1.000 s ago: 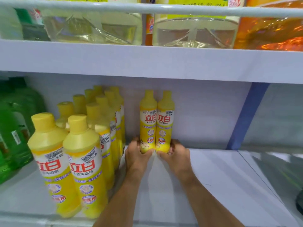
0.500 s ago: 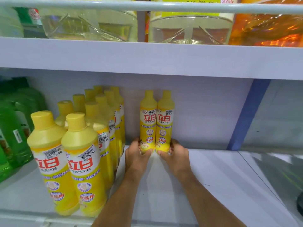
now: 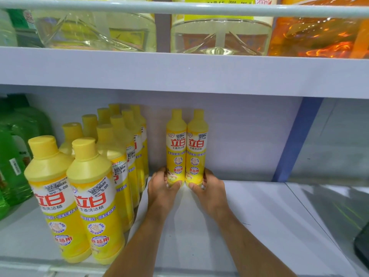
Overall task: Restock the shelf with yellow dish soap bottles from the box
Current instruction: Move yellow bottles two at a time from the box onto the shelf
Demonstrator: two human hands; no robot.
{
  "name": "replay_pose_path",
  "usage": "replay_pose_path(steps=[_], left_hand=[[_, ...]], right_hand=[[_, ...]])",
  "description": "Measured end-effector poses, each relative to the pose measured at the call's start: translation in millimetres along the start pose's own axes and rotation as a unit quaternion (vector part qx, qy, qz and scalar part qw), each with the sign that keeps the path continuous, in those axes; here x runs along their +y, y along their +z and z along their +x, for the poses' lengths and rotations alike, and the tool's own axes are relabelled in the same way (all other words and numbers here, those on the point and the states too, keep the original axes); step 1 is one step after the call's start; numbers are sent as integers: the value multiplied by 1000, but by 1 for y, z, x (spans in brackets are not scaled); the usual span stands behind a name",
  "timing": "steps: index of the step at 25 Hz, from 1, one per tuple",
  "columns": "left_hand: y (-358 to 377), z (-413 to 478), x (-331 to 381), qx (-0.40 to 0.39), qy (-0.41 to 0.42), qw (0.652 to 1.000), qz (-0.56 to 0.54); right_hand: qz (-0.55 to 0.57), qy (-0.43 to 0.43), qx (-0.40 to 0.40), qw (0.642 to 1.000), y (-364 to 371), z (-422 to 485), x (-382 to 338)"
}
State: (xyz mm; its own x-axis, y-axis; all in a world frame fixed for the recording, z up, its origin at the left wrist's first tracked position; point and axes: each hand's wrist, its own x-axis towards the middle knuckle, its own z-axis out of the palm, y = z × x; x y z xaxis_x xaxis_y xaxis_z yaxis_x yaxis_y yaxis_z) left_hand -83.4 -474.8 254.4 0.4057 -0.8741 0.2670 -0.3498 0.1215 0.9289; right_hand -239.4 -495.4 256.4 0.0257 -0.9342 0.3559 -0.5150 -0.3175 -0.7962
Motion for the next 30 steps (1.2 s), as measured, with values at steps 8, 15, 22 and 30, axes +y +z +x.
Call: replay_pose_path(steps=[8, 15, 22, 30], left_hand=[[-4, -4, 11, 0, 8, 1000, -18], [-34, -35, 34, -195, 32, 907, 372], [-77, -111, 90, -300, 176, 763, 545], [-203, -235, 129, -312, 232, 748, 538]], right_hand=[[15, 43, -25, 999, -7, -1, -9], [-218, 23, -169, 961, -43, -44, -23], [-404, -3, -226, 886, -108, -120, -90], [-449, -29, -197, 871, -125, -267, -195]])
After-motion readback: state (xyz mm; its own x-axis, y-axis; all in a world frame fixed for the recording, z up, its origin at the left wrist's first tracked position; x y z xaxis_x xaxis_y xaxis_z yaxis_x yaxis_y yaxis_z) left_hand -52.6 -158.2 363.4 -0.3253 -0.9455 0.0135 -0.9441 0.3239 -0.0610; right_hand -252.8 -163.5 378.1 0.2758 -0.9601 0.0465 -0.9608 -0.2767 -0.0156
